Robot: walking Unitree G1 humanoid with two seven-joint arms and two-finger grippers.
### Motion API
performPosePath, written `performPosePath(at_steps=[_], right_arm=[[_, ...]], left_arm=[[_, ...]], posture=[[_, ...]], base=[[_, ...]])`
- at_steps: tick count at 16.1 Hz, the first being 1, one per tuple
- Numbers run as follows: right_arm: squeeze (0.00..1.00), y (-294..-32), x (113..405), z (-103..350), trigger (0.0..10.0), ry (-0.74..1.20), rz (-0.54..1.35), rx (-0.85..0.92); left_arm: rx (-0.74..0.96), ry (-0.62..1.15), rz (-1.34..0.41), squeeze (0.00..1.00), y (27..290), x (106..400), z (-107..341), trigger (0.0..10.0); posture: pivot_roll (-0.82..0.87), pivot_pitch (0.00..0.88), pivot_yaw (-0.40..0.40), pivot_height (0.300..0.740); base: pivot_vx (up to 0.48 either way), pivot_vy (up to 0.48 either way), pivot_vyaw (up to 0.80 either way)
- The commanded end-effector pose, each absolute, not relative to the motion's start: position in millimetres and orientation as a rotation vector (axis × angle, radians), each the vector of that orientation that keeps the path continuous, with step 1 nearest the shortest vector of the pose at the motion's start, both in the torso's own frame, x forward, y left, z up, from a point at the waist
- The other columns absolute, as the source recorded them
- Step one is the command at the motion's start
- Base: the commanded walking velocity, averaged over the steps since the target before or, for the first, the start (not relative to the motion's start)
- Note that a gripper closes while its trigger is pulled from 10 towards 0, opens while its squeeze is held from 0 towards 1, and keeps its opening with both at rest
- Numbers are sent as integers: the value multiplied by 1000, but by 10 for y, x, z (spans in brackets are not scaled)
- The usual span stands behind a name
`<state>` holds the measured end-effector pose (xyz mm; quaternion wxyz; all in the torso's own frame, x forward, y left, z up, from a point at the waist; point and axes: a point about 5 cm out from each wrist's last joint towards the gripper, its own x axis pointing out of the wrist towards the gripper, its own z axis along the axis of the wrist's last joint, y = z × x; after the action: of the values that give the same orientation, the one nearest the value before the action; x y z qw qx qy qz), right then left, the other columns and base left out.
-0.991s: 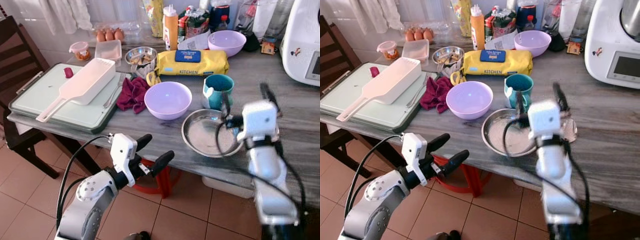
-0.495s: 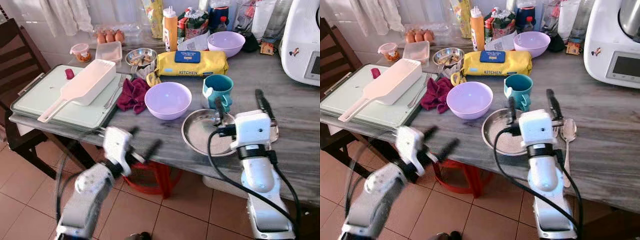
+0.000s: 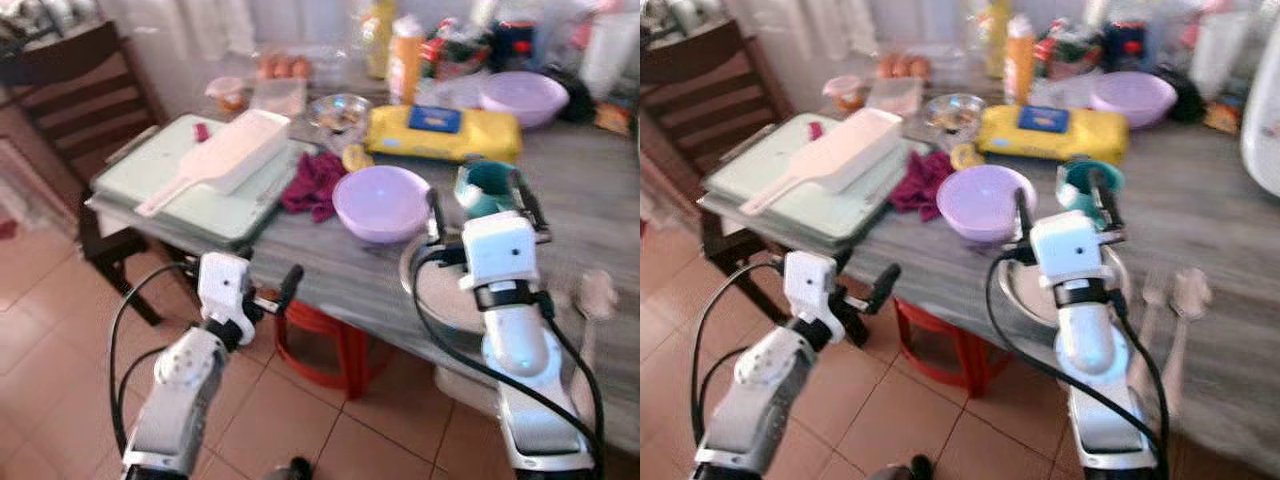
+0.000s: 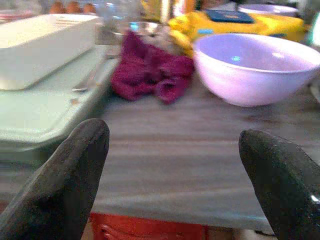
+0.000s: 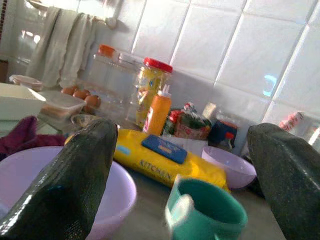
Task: Setting the table
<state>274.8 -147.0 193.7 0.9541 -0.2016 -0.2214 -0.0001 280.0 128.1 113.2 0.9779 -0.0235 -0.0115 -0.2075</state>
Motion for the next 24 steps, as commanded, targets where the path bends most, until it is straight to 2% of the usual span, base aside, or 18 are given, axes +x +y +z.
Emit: performPosePath(at_steps=[1,3,9,15,20,24], right_arm=[[0,-1365,2743,1920,10000,-449,45,-399],[0,-1290,2746,1870,10000,-434,89,-399],[0,-1043,2781,1786,10000,-408,242,-342],[0,-961,2794,1722,10000,-384,320,-317],[0,-946,2856,1645,10000,-338,375,-278],[0,-924,2922,1615,10000,-312,414,-258]], left_arm=[[-17,-31,-346,0,1397,2814,1130,10000],[42,-38,-228,0,1471,2885,1136,10000],[192,-21,-23,0,1651,2966,983,10000],[220,26,61,0,1739,2940,789,10000],[255,17,167,0,1773,2893,704,10000],[204,52,210,0,1782,2793,596,10000]], posture=[[-64,80,104,740],[-65,78,105,740],[-63,59,98,740],[-58,51,84,740],[-14,37,-2,740],[16,33,-58,740]], base=[[0,0,800],[0,0,800],[0,0,800],[0,0,675],[0,0,0],[0,0,0]])
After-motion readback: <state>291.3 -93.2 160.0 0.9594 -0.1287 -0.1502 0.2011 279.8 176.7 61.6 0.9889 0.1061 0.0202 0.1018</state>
